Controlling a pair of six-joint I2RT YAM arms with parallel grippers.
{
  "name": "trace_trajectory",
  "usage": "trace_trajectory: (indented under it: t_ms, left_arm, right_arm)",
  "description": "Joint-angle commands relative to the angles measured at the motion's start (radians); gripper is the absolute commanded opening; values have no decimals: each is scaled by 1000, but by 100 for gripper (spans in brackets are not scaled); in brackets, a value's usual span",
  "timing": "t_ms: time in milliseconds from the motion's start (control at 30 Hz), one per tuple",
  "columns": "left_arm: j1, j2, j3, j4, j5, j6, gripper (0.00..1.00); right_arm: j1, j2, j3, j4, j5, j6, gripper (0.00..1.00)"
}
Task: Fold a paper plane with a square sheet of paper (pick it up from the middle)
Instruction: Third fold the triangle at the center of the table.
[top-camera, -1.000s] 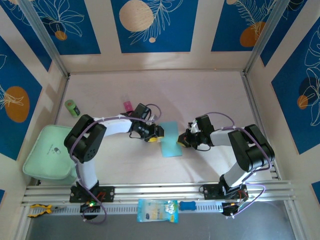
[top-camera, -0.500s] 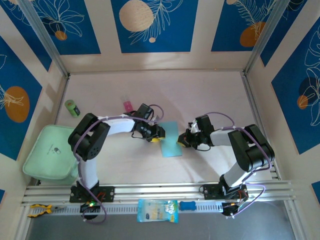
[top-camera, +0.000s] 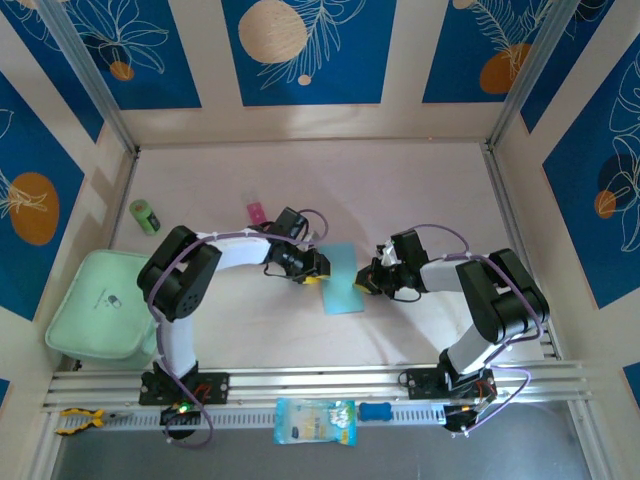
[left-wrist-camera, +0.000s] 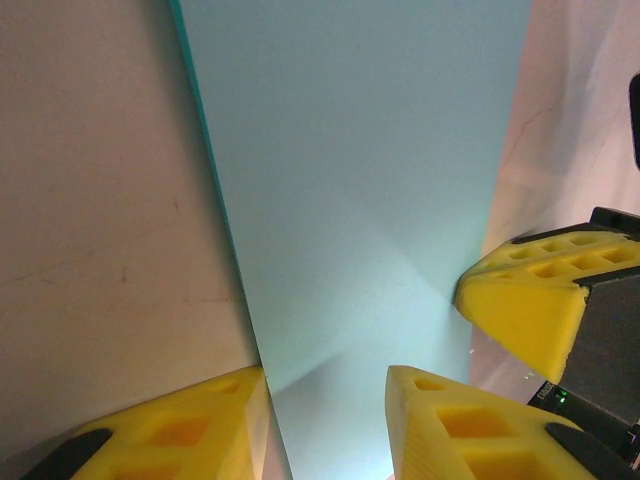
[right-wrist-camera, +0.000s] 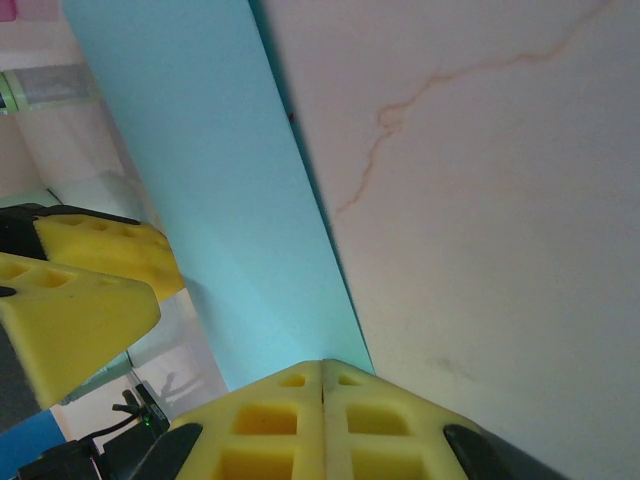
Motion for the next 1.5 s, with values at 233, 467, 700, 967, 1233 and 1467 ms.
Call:
trace_trajectory:
  t_ms: [233,467,700,967,1233,1467]
  left_arm:
    - [-16,6,-1,36,19,-25,33]
    - [-15,-20,-21,59,4,-38,29]
    - [-12,-44,-38,61,-15,-42,14]
    - [20,-119,-95,49,-40,-37,7]
    - [67,-186,-174,52,5,-36,5]
    - [92,-224,-201,55,28,-47,5]
  right_arm:
    - [11,41,-44,-119,47,22,0]
    - [11,40,-43,-121,46,21,0]
    - [26,5,-59,-49,0,15,3]
    - [83,-150,-36,-98,42,-29,21]
    - [254,-291,70,-267,245,-128,41]
    - [526,-354,72,-199,594,-347,54]
